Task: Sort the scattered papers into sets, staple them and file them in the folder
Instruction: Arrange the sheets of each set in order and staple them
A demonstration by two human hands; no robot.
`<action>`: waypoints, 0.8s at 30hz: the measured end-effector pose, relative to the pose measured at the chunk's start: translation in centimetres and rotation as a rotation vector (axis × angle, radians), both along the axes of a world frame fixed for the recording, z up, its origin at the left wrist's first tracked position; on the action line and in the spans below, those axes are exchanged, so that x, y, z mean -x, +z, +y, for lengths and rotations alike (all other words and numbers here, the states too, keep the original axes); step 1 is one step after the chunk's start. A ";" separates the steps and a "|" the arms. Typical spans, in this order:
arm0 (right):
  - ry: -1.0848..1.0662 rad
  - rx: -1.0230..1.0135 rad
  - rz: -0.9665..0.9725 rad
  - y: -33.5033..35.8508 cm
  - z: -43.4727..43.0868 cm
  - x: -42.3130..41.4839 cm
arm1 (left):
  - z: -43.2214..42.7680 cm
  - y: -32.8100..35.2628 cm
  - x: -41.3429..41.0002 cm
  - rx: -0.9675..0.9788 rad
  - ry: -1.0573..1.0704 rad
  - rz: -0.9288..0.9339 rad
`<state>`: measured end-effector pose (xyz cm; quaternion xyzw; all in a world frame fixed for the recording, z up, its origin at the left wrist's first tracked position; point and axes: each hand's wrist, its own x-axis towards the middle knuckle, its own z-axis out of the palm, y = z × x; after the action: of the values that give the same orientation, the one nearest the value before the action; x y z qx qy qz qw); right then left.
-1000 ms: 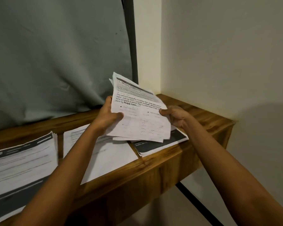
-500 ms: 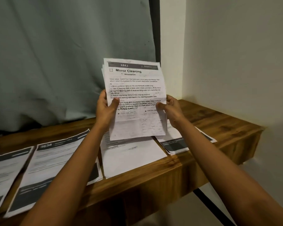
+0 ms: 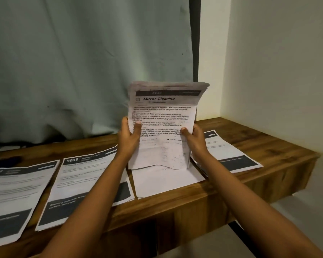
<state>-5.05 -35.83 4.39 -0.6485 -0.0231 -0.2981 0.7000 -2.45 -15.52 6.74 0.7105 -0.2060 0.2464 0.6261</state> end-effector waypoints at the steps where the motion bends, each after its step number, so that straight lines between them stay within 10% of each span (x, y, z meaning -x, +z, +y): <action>1: 0.006 0.014 0.023 -0.5 0.1 0.2 | 0.2 -0.8 -0.1 -0.001 -0.004 0.015; 14: -0.023 0.233 0.179 2.7 0.2 1.8 | 1.9 0.2 -0.9 0.071 -0.094 0.199; 24: 0.455 0.213 0.755 2.5 -1.2 3.0 | 4.1 1.8 -0.9 0.144 0.002 0.336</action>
<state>-8.09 -36.99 6.90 -0.7587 0.0614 0.1247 0.6364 -1.50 -11.40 8.58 0.6954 -0.0798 0.1391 0.7005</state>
